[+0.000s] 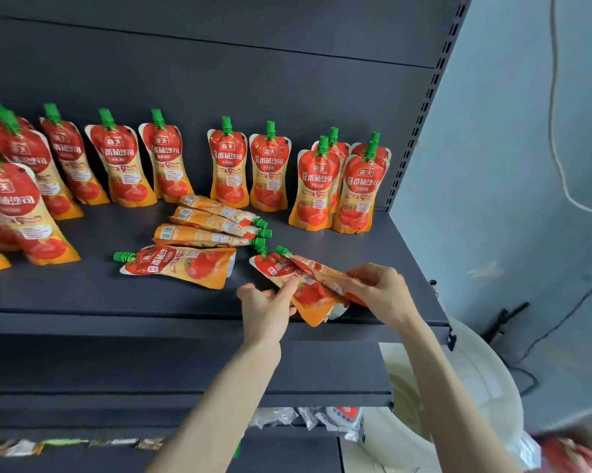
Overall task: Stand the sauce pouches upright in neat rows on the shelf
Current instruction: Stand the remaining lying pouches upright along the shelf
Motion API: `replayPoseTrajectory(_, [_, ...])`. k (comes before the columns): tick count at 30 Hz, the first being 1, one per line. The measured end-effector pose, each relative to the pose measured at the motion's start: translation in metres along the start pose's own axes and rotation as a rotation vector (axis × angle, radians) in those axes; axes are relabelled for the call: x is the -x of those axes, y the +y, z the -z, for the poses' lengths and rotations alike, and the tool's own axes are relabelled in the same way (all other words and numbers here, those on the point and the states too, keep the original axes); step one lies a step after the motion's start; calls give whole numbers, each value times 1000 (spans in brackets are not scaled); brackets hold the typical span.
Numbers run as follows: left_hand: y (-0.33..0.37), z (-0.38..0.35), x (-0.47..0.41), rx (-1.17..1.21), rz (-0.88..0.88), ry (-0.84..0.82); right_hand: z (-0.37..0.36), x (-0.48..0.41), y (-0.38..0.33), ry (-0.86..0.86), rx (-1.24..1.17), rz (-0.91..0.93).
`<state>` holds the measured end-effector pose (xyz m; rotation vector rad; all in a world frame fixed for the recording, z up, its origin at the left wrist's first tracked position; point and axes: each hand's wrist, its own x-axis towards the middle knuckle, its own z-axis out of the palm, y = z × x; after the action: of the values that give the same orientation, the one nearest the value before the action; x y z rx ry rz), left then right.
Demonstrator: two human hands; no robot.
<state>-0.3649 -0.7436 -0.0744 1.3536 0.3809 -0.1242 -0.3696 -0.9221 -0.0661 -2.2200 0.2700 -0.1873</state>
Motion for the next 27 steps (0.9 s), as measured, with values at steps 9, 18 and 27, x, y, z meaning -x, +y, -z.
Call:
replayPoseTrajectory(9, [0,-12,-11,-152,-52,-80,14,1,-4,-222,-74,1])
replayPoseTrajectory(18, [14,-22,-10,19,-226,-157,21,-12,-15,-238,-517,94])
replayPoseTrajectory(27, [30,-28,-40,11,-346,-258,5,-38,-14,4,-644,170])
